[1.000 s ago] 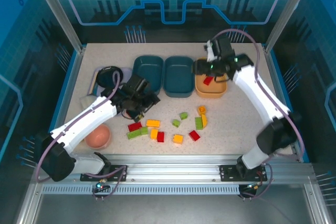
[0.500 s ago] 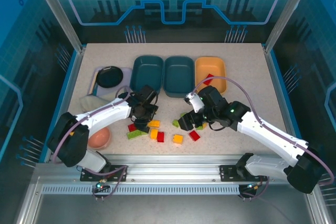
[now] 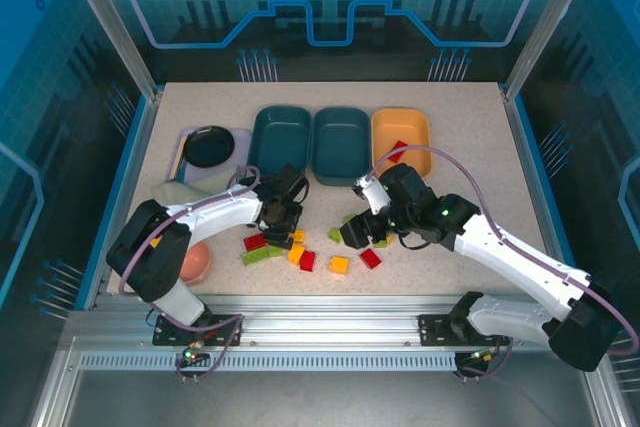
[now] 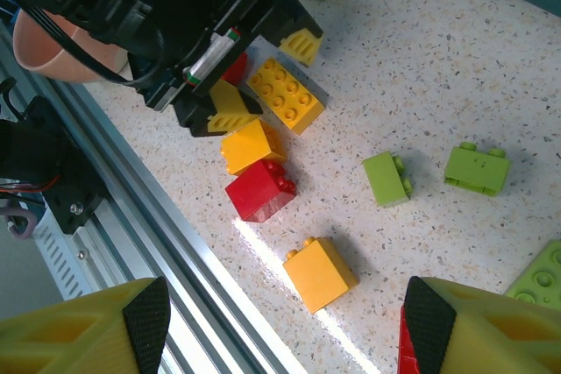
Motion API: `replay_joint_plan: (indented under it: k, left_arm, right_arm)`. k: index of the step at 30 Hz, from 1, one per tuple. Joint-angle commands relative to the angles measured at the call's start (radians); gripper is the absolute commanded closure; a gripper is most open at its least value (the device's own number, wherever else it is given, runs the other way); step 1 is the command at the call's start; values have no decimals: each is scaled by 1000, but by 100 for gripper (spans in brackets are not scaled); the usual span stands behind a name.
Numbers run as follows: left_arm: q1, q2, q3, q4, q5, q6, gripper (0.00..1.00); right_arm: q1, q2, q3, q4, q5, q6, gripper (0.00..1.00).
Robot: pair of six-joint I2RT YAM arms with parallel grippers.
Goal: Sort the legos into containers by color
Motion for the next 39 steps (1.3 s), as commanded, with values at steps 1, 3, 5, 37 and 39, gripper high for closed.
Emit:
replay_joint_plan:
  k: [1, 3, 5, 37, 39]
  left_arm:
    - [-3, 37, 43, -41, -21, 7, 43]
    - [-4, 43, 45, -57, -15, 6, 44]
    - [-4, 43, 46, -71, -21, 7, 43]
    - [170, 185, 630, -385, -119, 657, 71]
    - [218, 252, 724, -413, -120, 760, 72]
  right_arm:
    - [3, 4, -2, 3, -5, 13, 27]
    - [1, 9, 3, 3, -6, 13, 27]
    - [-1, 13, 7, 2, -3, 12, 27]
    - [-110, 33, 101, 322, 97, 239, 19]
    - [-135, 81, 126, 382, 108, 288, 16]
